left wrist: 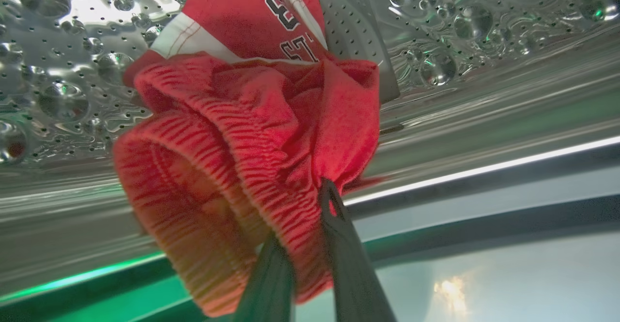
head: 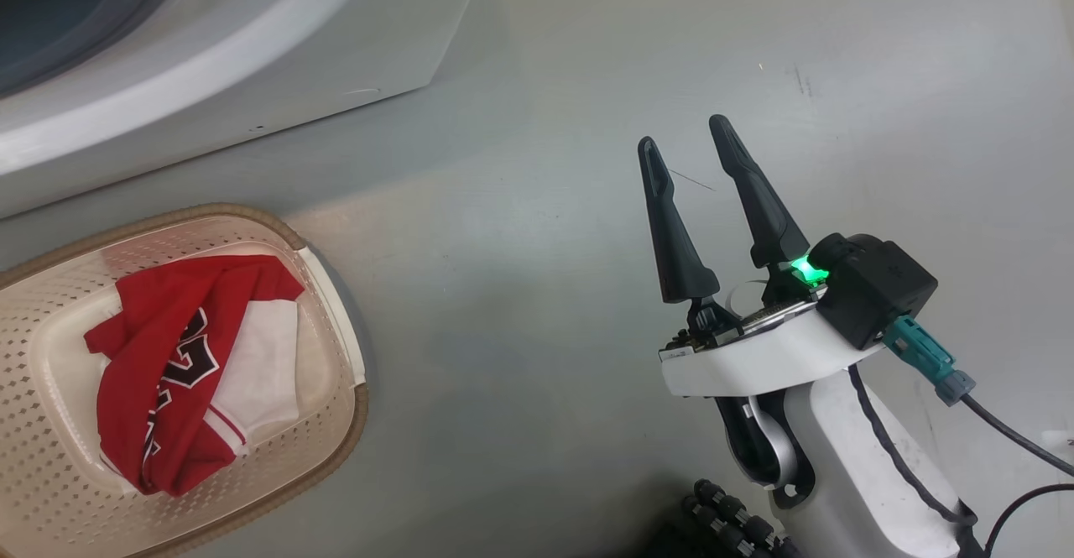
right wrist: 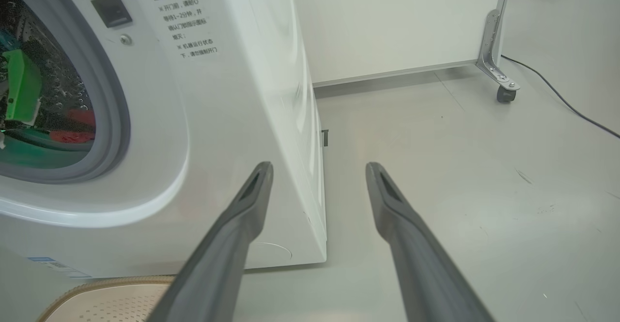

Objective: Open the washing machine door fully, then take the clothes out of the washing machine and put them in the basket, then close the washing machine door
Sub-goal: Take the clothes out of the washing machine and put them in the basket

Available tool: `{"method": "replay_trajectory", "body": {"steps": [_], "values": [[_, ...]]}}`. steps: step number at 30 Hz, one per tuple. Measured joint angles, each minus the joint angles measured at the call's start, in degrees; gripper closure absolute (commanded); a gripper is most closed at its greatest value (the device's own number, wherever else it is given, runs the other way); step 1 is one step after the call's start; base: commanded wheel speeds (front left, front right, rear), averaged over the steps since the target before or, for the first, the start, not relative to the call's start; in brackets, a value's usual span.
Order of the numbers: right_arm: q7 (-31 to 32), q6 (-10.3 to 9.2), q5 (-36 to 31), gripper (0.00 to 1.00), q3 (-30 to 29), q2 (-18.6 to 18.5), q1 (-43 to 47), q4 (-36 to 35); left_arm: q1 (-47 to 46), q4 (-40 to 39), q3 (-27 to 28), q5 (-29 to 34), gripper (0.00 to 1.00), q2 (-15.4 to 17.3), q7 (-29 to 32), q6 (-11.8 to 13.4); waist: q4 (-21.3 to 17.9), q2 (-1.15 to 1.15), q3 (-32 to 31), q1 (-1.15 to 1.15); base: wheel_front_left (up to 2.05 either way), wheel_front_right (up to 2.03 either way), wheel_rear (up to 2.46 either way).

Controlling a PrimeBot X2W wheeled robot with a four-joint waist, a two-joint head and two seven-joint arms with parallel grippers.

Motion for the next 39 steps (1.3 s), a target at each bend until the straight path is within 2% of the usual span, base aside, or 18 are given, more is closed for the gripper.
{"method": "replay_trajectory", "body": {"steps": [11, 21, 39], "values": [[0.0, -0.42, -0.8, 0.00, -1.2, 0.0, -0.4, 0.3, 1.7, -1.9, -0.5, -0.9, 1.00, -2.1, -6.8, 0.0, 1.8, 0.00, -1.1, 0.00, 0.00, 0.00, 0.00], [0.0, -0.34, -2.4, 0.00, -1.6, 0.0, -0.4, 1.6, 6.8, -5.6, -0.3, -2.6, 1.00, -4.5, -18.5, -0.1, 4.0, 0.00, -2.9, 0.00, 0.00, 0.00, 0.00], [0.0, 0.86, -5.7, 0.00, -3.2, -0.1, 1.4, 4.5, 19.6, -11.8, -0.2, -1.4, 1.00, -9.5, -40.2, -0.2, 8.1, 0.00, -9.2, 0.00, 0.00, 0.00, 0.00]]}}
